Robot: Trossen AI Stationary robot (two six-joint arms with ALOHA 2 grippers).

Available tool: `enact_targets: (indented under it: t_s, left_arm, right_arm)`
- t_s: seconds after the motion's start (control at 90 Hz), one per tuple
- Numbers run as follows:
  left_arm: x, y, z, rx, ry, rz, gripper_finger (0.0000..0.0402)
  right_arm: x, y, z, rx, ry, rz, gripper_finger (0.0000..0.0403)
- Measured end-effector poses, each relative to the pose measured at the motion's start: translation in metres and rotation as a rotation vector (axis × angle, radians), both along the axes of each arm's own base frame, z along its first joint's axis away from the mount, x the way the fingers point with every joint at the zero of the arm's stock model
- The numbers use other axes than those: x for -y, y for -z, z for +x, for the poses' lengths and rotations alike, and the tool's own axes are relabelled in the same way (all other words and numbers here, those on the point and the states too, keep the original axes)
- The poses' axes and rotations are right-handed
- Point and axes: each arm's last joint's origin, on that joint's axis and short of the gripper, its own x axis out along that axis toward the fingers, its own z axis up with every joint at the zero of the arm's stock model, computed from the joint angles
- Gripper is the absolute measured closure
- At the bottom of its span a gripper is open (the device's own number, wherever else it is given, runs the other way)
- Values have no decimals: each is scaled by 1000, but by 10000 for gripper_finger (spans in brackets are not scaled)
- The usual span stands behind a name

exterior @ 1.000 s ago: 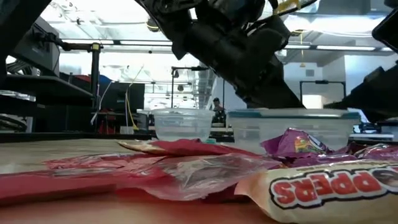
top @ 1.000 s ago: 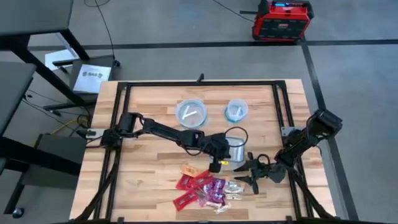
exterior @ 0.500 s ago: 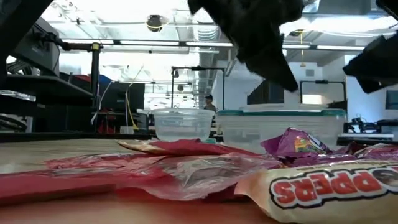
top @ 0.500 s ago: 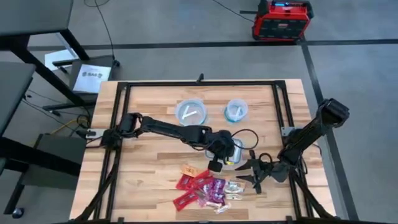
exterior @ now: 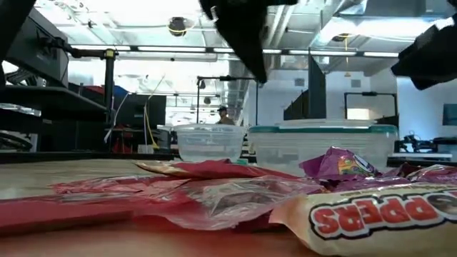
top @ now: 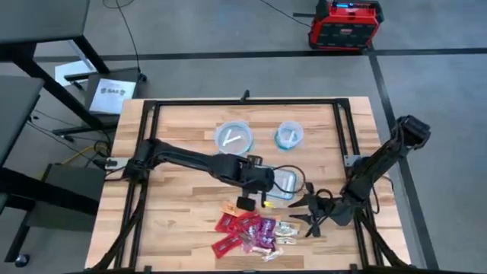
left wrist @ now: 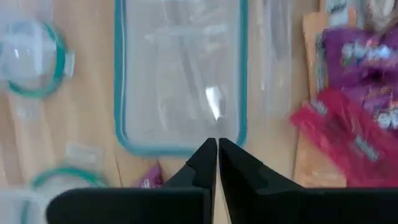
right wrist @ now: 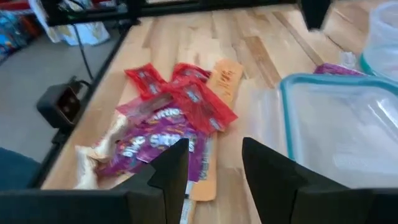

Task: Sort candy
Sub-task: Open the rectangular transparent bin

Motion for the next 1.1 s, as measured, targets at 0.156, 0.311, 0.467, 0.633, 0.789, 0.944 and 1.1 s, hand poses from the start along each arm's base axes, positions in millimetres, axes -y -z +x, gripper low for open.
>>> enact_targets:
  t_s: [0.156, 0.311, 0.467, 0.633, 0.789, 0.944, 1.1]
  left_arm:
    - [-11, 14, -30, 171, -72, -79, 398]
    - [-23, 34, -60, 355, -143, -171, 398]
    - [-36, 61, -67, 354, -198, -248, 398]
    - [-40, 89, -55, 324, -194, -266, 398]
    - [-37, 75, -48, 384, -179, -274, 398]
    - [-24, 56, -43, 451, -147, -348, 398]
    - [-9, 75, -35, 425, -89, -438, 398]
  right_arm:
    - [10, 6, 7, -35, 89, 50, 266]
    - [18, 11, 15, -56, 143, 53, 266]
    - [24, 13, 19, -80, 146, 69, 266]
    - [29, 14, 21, -93, 165, 65, 266]
    - [29, 13, 18, -111, 150, 54, 266]
    - [36, 8, 14, -131, 169, 37, 266]
    - [47, 10, 15, -178, 214, 2, 266]
